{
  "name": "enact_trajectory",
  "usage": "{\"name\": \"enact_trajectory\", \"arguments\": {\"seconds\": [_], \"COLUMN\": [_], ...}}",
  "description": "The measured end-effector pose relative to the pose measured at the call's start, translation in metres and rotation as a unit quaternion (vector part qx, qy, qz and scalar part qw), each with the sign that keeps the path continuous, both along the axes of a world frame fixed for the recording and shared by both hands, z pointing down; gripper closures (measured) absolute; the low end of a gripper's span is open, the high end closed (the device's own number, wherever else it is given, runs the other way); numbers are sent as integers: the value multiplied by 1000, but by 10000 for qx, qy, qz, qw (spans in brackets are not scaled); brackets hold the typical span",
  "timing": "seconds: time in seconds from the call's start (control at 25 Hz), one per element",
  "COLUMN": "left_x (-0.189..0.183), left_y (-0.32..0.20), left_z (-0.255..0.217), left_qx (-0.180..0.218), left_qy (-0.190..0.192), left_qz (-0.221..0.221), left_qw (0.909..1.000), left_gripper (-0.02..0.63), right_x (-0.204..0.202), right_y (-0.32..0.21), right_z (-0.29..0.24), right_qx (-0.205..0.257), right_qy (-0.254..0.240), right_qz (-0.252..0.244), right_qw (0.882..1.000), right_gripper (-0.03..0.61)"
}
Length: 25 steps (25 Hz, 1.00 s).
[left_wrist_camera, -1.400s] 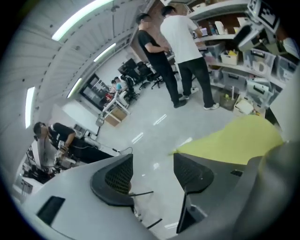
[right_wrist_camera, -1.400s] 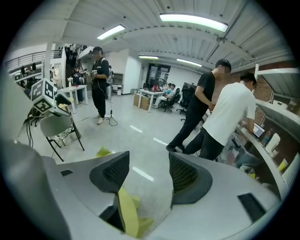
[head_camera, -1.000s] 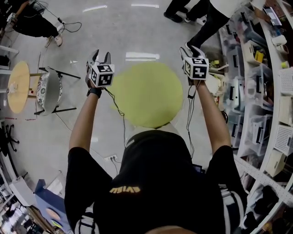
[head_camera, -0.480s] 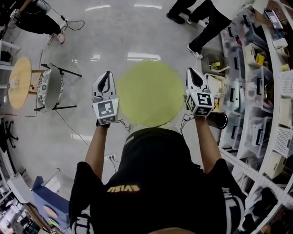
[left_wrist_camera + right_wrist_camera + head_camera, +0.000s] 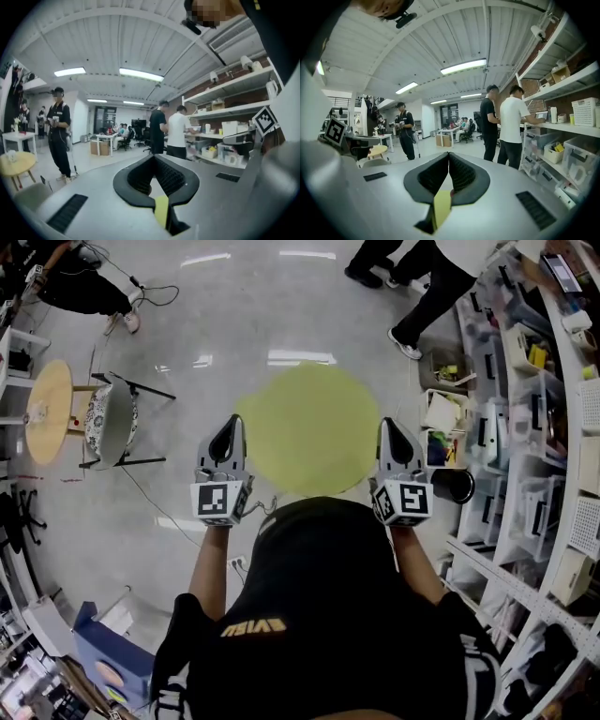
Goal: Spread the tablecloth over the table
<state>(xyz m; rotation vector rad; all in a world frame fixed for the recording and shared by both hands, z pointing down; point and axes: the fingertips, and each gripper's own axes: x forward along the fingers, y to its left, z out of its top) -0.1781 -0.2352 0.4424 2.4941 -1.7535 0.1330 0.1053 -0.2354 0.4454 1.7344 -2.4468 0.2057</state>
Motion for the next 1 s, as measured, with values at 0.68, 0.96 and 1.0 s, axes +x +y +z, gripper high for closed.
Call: {"name": "enact_trajectory", "arguments": {"seconds": [0.68, 0.96, 1.0], "left_x": [1, 6, 7], "left_y": [8, 12, 13], "left_z": [-33, -32, -33], "left_qx": [278, 217, 232], "left_qy": [60, 103, 97], "left_qz": [-138, -111, -92], "left_qw": [9995, 9996, 9996], "left_gripper": [597, 597, 597], "right_x": [9, 8, 8], "right_y": [4, 9, 10], "right_z": [-6, -7, -8], "right_qx": [28, -24, -25], "right_qy": [214, 236, 230], "right_qz": [-83, -126, -130], "right_qw": [9997, 9996, 9996], "right_gripper": [572, 572, 572]}}
